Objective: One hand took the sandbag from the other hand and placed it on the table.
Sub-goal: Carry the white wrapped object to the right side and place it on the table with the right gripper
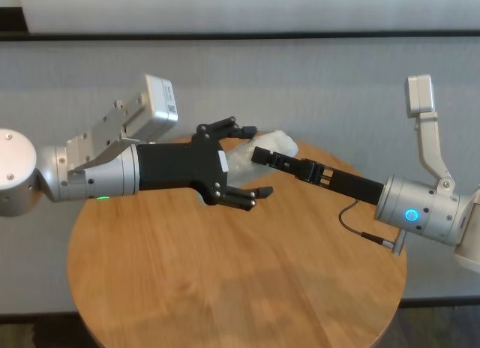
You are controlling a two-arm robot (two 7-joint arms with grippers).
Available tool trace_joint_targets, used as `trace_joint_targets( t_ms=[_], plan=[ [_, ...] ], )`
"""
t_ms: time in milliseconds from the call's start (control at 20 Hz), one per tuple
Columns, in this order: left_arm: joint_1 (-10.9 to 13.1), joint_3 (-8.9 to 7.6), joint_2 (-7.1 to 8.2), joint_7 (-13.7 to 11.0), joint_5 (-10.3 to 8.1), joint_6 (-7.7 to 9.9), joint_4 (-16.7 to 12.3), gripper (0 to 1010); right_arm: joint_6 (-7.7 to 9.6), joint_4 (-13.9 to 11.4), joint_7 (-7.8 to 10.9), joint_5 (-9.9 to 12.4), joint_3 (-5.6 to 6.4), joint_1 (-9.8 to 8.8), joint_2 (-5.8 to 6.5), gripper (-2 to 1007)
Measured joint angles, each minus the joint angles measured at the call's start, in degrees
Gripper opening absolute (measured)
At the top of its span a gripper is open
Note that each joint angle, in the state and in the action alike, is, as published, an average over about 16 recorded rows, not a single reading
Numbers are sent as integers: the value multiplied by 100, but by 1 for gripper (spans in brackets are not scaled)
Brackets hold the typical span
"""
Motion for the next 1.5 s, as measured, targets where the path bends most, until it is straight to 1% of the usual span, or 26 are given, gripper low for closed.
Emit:
trace_joint_targets(
  t_ms=[200, 400, 550, 700, 950, 1150, 1350, 1500],
  plan=[
    [-15, 12, 71, -61, -113, -129, -14, 1000, 0, 0, 0, 0, 0, 0, 0, 570],
    [22, -10, 186, -18, -202, -165, -84, 1000, 0, 0, 0, 0, 0, 0, 0, 570],
    [108, -68, 305, 124, -236, -132, -196, 1000, 0, 0, 0, 1, 0, 0, 0, 570],
    [273, -189, 454, 388, -243, -61, -376, 1000, 0, 0, 0, 1, 0, 0, 0, 570],
    [681, -491, 708, 954, -186, 160, -774, 1000, 0, 0, 0, 1, 0, 0, 0, 570],
    [970, -713, 850, 1355, -99, 371, -1055, 1000, 0, -1, 0, 1, 0, 0, 0, 570],
    [1209, -889, 956, 1762, 58, 725, -1340, 1000, 0, 0, 0, 1, 0, 0, 0, 570],
    [1340, -981, 999, 1968, 176, 1000, -1508, 1000, 0, 0, 0, 1, 0, 0, 0, 570]
  ],
)
